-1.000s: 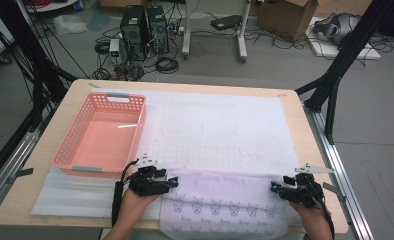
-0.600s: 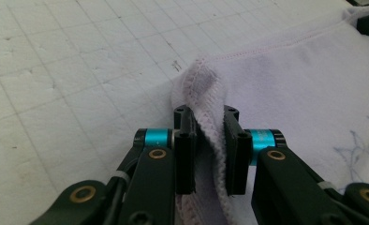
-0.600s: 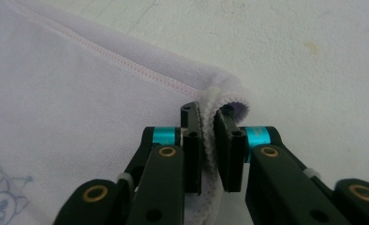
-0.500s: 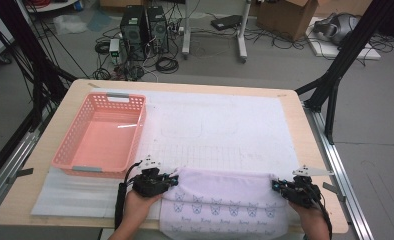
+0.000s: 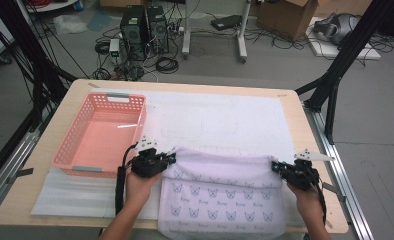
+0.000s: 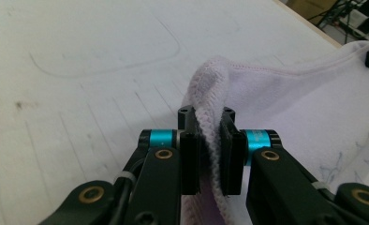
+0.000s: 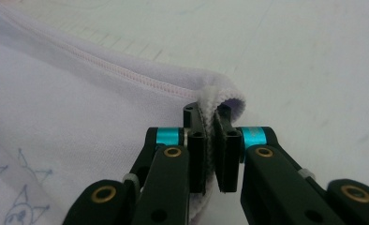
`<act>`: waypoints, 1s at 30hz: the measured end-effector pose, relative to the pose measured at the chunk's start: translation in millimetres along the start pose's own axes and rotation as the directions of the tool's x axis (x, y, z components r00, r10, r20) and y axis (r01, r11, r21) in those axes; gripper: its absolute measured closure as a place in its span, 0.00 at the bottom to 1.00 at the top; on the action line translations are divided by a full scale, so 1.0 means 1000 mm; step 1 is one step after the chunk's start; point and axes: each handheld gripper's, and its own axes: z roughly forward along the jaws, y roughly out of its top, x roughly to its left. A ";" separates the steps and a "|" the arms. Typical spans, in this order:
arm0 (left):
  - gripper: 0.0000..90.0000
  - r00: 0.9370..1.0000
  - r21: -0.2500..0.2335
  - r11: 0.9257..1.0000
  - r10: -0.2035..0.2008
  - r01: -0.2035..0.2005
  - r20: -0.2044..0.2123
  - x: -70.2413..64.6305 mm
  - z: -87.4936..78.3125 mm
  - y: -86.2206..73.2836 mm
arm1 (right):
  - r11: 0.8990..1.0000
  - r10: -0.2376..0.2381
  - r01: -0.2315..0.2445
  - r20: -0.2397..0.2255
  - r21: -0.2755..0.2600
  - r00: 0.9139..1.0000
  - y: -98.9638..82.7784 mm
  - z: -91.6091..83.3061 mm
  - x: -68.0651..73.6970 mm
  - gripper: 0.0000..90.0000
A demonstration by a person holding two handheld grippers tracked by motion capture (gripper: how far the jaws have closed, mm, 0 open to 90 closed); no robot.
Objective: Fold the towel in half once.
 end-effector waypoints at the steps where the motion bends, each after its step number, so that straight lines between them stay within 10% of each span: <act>1: 0.90 1.000 0.003 1.000 0.006 -0.006 -0.009 0.002 0.003 0.006 | 1.000 0.000 0.000 0.005 0.001 1.000 0.006 0.003 -0.003 0.95; 11: 0.90 0.997 0.020 1.000 -0.022 0.024 -0.075 0.027 0.046 0.044 | 0.999 -0.015 0.013 0.052 0.047 0.999 0.049 0.042 -0.032 0.95; 25: 0.88 0.994 0.055 0.997 -0.040 0.045 -0.098 0.047 0.071 0.042 | 0.998 0.017 -0.022 0.084 0.060 0.996 0.063 0.081 -0.045 0.94; 30: 0.61 0.993 0.036 0.999 -0.033 0.037 -0.115 0.044 0.065 0.042 | 0.998 0.054 -0.055 0.104 0.011 0.993 0.065 0.074 -0.044 0.59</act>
